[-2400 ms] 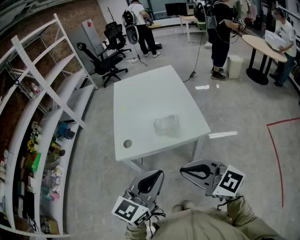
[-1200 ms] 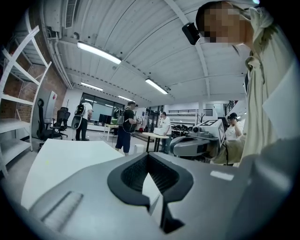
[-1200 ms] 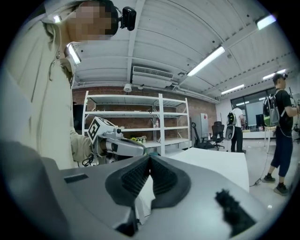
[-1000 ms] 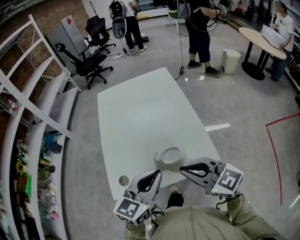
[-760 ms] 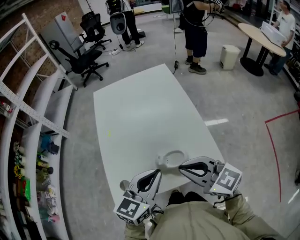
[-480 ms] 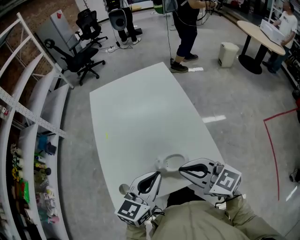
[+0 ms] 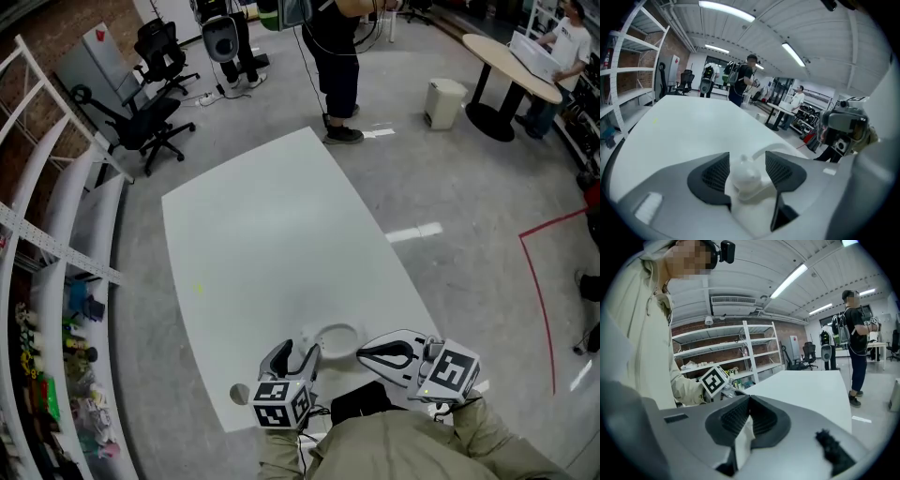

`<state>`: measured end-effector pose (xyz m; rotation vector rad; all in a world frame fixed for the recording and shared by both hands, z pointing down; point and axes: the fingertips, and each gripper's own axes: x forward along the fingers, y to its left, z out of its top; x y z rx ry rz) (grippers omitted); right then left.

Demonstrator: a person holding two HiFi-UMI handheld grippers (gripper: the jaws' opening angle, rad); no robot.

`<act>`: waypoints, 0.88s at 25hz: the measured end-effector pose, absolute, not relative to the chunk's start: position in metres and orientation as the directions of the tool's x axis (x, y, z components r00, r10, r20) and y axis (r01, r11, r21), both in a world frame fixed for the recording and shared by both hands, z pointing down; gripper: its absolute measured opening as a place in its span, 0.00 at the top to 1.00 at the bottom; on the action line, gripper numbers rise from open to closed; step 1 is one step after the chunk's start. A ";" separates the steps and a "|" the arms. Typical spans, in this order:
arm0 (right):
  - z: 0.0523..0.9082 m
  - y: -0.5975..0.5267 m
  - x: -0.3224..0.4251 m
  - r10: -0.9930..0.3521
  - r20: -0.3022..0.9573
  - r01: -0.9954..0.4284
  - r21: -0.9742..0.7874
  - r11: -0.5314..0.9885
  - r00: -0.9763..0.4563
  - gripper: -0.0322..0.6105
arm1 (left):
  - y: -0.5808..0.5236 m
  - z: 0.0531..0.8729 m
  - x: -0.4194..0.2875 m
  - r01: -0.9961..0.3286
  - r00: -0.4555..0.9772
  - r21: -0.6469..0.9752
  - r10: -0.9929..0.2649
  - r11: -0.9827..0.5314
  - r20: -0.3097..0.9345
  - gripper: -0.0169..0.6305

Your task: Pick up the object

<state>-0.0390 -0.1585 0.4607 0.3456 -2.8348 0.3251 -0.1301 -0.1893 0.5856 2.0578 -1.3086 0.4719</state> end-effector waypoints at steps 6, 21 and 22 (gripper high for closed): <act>0.465 -0.162 -0.033 -0.205 0.295 -0.271 -0.204 0.941 -0.933 0.94 | -0.201 0.622 -0.121 -0.908 0.420 0.324 -0.580 -0.267 0.698 0.57; 0.464 -0.167 -0.035 -0.180 0.286 -0.244 -0.203 0.948 -0.941 0.94 | -0.205 0.636 -0.116 -0.871 0.468 0.465 -0.552 -0.157 0.690 0.53; 0.462 -0.168 -0.034 -0.182 0.284 -0.244 -0.199 0.949 -0.941 0.94 | -0.206 0.632 -0.116 -0.874 0.462 0.460 -0.567 -0.158 0.682 0.53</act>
